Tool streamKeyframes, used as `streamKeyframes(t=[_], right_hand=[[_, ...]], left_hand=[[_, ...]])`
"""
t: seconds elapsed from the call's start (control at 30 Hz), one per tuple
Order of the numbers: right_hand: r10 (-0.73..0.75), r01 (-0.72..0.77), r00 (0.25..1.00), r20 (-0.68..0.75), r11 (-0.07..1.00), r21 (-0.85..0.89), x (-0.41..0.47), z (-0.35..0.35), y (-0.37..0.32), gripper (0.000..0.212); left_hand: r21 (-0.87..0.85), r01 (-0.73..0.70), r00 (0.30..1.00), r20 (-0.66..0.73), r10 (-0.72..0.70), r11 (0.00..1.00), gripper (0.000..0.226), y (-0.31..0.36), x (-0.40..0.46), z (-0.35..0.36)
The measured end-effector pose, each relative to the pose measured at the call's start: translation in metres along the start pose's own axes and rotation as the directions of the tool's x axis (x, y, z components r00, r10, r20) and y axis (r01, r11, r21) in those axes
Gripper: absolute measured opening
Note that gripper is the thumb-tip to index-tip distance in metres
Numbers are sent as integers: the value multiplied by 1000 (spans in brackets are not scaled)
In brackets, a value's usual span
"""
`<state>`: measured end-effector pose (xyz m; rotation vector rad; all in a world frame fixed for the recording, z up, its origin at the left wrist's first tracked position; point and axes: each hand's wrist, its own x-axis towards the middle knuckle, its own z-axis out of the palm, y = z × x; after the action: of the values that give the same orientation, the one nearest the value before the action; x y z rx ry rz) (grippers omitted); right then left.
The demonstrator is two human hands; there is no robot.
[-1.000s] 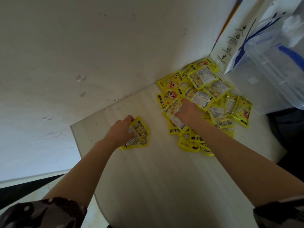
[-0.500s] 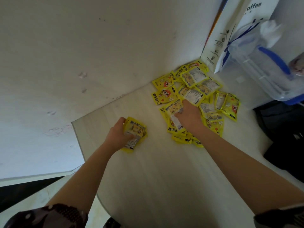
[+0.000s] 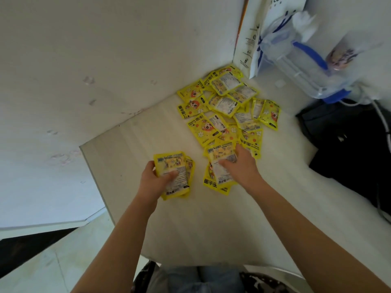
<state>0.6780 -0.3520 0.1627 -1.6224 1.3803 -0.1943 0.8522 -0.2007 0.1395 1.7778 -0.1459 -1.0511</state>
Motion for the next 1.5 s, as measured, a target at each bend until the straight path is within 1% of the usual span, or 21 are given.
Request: streamKeyframes(t=[0.1,0.2,0.3,0.43,0.57,0.63,0.77,0.93,1.1,1.2,1.3,1.5], right_hand=[[66,-64,998,-22,994,89,-32,-3,19,28],[141,-132,988,-56,980,151,-64,0,43,26],[178,-153,978,-109,966,208,-99,8,64,26],[215,-173,957,-196,962,212,-148,22,85,26],[288,-217,921,-263,938,269,-203,37,102,29],[329,-231,904,-275,914,334,-232,42,111,28],[378,-214,865,-330,873,438,-291,47,132,21],[456,-195,799,-392,813,549,-363,46,167,20],[541,-162,730,-419,731,663,-435,39,215,20],[580,-152,696,-423,695,703,-481,31,251,21],[608,-145,667,-430,672,726,-531,18,290,17],[643,-118,626,-441,637,762,-624,-14,371,13]], left_hand=[[-44,8,998,60,-6,999,41,-12,-15,5],[-46,30,993,114,-24,998,39,-27,-29,6],[-41,36,984,177,-28,998,38,-44,-44,1],[-7,34,964,265,-31,999,40,-65,-67,-11],[56,16,937,346,-34,998,42,-86,-96,-21],[82,6,922,384,-37,997,39,-94,-112,-22],[134,-7,886,461,-56,991,35,-113,-146,-16],[196,32,805,577,-142,980,44,-138,-195,0],[271,-36,723,672,-162,962,45,-170,-253,26],[300,-49,696,695,-183,953,44,-197,-296,44],[306,-56,670,717,-192,950,40,-230,-347,64],[359,-43,640,726,-250,932,44,-306,-443,105]])
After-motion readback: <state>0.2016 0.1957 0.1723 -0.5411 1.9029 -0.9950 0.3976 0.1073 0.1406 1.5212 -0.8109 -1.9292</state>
